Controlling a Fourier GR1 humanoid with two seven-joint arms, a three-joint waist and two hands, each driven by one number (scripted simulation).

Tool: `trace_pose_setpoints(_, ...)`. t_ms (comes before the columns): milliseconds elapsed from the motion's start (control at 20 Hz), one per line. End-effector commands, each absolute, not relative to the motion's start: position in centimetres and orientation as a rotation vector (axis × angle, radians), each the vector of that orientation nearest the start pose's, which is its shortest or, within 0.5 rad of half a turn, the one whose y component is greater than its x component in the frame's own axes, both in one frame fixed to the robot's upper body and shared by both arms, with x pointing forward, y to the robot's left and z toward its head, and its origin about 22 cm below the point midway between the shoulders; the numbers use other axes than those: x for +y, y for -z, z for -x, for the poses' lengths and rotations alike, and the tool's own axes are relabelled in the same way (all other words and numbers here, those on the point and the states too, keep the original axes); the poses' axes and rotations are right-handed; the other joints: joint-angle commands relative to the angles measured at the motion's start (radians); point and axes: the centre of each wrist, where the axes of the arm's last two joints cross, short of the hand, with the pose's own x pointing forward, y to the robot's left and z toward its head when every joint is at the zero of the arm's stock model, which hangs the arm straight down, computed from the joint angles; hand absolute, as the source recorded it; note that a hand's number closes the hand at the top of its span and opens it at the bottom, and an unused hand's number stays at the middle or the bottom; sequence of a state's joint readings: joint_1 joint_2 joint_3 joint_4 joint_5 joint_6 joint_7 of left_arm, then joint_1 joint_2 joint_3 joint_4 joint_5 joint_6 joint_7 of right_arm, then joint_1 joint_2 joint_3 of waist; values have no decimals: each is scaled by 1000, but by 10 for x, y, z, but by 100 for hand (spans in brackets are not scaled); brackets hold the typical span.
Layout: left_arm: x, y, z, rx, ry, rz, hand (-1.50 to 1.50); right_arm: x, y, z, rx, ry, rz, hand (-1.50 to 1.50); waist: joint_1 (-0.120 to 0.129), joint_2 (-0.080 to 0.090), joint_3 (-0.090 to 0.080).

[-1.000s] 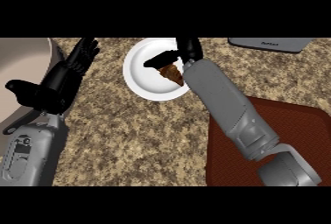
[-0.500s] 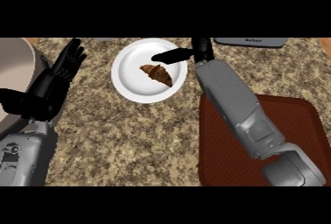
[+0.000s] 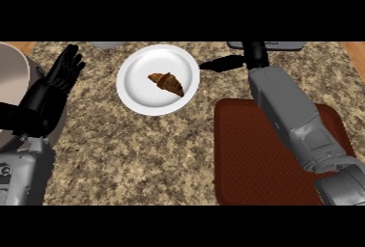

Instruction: Pick the croissant from the tray and place it in the plate

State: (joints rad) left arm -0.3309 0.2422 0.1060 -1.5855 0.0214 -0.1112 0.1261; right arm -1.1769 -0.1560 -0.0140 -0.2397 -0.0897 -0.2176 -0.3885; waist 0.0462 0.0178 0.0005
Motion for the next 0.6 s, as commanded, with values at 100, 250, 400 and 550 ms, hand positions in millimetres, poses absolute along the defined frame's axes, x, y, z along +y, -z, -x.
trace_pose_setpoints(100, 273, -112, -310, -1768, 258, -118, 0, -203, -104, -465, -1771, -285, 180, -150, -21, -8, 0)
trace_pose_setpoints(250, 269, -120, -310, -1778, 247, -109, 0, -223, -89, -460, -1776, -292, 160, -150, -8, -3, 0)
trace_pose_setpoints(400, 277, -103, -303, -1777, 271, -114, 0, -241, -81, -456, -1779, -317, 198, -150, -12, -4, 0)
trace_pose_setpoints(550, 284, -108, -302, -1779, 255, -117, 0, -261, -80, -453, -1814, -320, 246, -150, -1, 1, 1)
